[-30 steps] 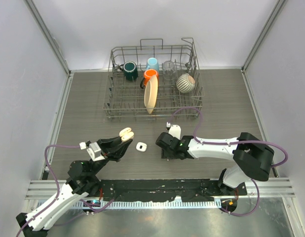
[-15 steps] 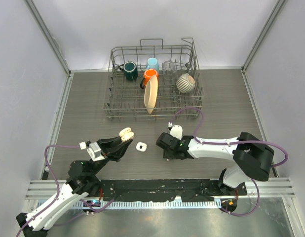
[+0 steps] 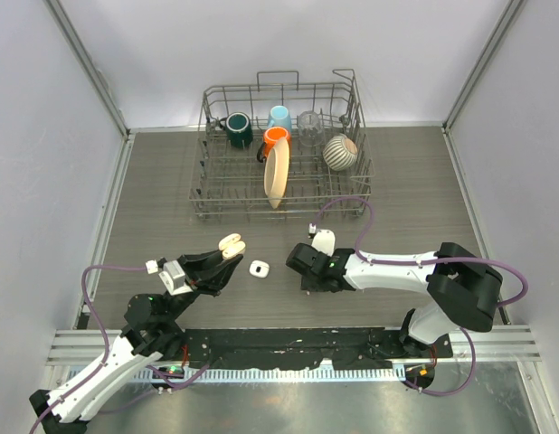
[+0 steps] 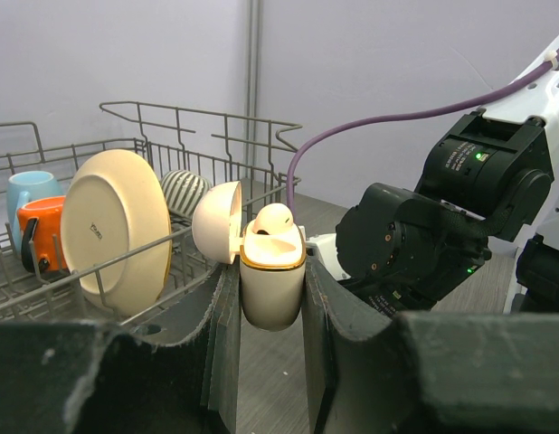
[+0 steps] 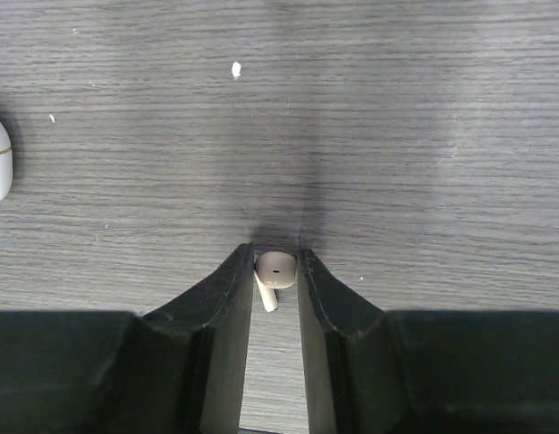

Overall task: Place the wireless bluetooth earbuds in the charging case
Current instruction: Pick up the earbud from the center of the board, then place the earbud in the charging case, then close the charging case, then place the charging case at the center of the board, then reset both arms

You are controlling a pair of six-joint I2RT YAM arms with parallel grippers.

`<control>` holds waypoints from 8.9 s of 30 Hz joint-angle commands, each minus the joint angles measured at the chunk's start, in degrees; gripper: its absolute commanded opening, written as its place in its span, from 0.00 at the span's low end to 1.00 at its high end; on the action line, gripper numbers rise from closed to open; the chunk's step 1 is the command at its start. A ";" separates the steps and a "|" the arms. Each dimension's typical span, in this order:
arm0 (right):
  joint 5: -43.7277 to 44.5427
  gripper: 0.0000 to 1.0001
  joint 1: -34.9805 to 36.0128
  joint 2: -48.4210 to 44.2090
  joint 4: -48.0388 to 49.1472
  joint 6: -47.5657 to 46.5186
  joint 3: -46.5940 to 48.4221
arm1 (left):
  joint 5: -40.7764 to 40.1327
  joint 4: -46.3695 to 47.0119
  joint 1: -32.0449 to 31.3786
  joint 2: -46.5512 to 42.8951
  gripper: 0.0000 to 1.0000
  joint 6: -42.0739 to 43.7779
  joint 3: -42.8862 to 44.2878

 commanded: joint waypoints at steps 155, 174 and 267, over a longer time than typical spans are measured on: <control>-1.92 0.65 7.92 -4.83 1.77 -30.26 36.22 | 9.22 5.77 0.01 3.81 0.00 1.94 -3.07; 0.86 0.63 7.92 -14.49 1.60 -27.10 25.23 | 2.81 3.15 0.01 6.70 0.00 -0.43 -2.38; -4.39 0.87 -54.22 -32.60 -3.16 -24.64 6.51 | -42.01 -35.00 -7.03 26.23 1.00 -29.95 29.97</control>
